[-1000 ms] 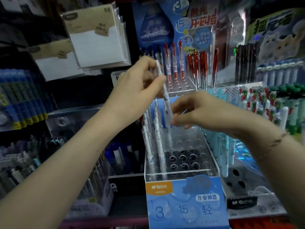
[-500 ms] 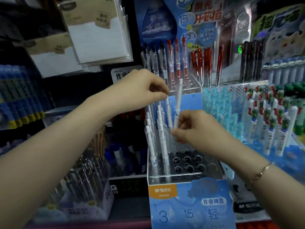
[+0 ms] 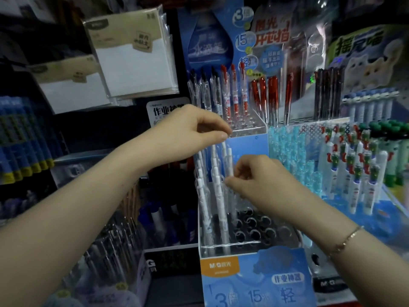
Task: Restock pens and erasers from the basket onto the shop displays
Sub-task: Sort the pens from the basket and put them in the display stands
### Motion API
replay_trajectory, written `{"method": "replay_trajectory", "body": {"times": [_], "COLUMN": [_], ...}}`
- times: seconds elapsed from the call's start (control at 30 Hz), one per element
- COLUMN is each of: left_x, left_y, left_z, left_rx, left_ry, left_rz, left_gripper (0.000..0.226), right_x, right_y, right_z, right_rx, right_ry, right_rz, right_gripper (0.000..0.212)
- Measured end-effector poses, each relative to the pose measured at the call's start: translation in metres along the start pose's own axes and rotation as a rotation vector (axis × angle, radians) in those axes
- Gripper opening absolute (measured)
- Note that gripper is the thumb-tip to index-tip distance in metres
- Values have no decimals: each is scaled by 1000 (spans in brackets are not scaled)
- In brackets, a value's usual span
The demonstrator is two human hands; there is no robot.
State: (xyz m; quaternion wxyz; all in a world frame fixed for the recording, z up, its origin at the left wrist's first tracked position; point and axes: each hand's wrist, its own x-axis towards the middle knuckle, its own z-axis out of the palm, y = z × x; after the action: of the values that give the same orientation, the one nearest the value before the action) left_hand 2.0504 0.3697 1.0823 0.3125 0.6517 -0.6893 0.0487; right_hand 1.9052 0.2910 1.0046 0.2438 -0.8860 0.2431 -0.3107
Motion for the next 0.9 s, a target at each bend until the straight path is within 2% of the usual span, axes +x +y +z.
{"method": "replay_trajectory", "body": {"times": [0.1,0.33,0.53,0.63,0.7,0.77,0.83,0.9], "left_x": [-5,-14,-16,-25,-36,-50,-68,-84], "left_y": [-3,-15,-19,-7,16,50,92,132], "left_z": [1,6,15,14,14,25,57,115], "left_rx": [-40,-42,-31,-47,-44,-101,-227,-410], "left_ry": [64,15,94,158,234,285,273,199], "left_rz": [-15,-32,1,0,77,244,446,607], "left_gripper": [20,21,22,23,22,22,21,21], "right_x": [-1,2,-7,-17,-34,-61,-103,-156], "right_y": [-5,-11,-8,-6,-4,1,11,32], "right_z": [4,1,13,5,-7,-25,-49,-72], "right_rx": [54,-21,-17,51,111,189,234,232], "right_ry": [47,0,13,15,88,249,451,629], "right_rz": [-18,19,65,77,63,3,-56,-40], "right_gripper": [19,18,13,21,22,14,11,11]}}
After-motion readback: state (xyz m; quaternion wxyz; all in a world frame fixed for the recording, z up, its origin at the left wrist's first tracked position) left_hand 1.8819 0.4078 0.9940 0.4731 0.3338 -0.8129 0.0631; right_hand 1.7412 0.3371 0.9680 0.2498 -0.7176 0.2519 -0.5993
